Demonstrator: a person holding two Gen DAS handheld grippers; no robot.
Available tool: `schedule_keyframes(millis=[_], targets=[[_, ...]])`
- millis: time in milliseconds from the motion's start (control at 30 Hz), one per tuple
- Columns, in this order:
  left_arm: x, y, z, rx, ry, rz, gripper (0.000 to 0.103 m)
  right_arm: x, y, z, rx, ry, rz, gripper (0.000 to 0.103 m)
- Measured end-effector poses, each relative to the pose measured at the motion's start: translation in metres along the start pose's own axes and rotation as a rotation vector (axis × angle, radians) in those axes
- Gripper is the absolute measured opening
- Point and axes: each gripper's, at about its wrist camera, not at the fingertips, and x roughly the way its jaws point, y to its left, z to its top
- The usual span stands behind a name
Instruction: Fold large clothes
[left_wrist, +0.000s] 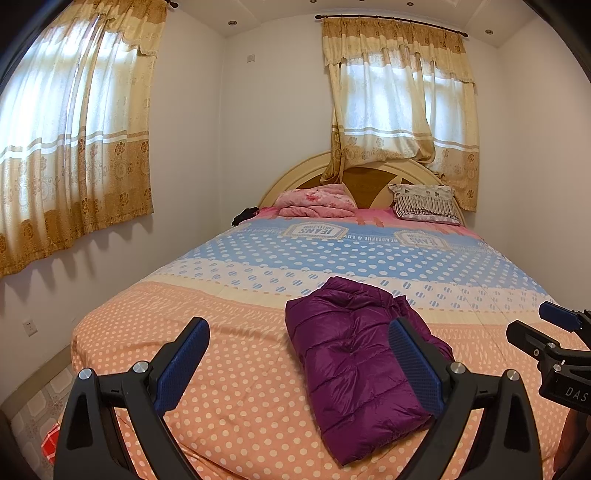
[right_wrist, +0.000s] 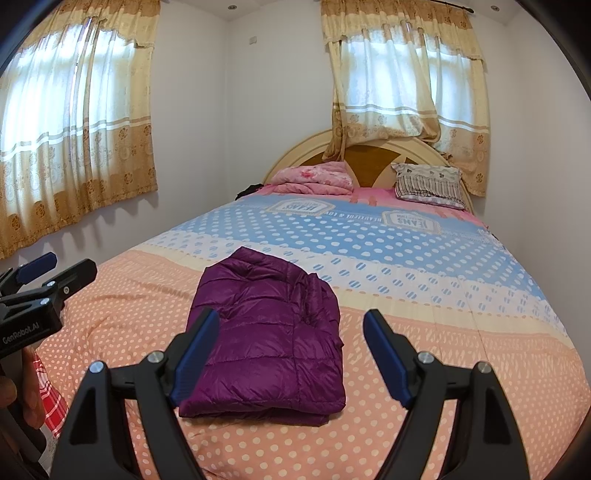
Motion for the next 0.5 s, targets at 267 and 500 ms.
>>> schedule_keyframes(millis=[267, 500], targets=[[0.0005, 0.0007, 0.0001, 0.000, 0.001, 0.001, 0.098, 0.0003, -0.0003, -0.0005, 0.001, 0.000, 0.002, 0.083], [0.0020, 0.0041, 0.0005, -0.021, 0.013, 0.006, 0.098, 0.0004, 0.0002, -0.0007, -0.001, 0.000, 0.002, 0.083]])
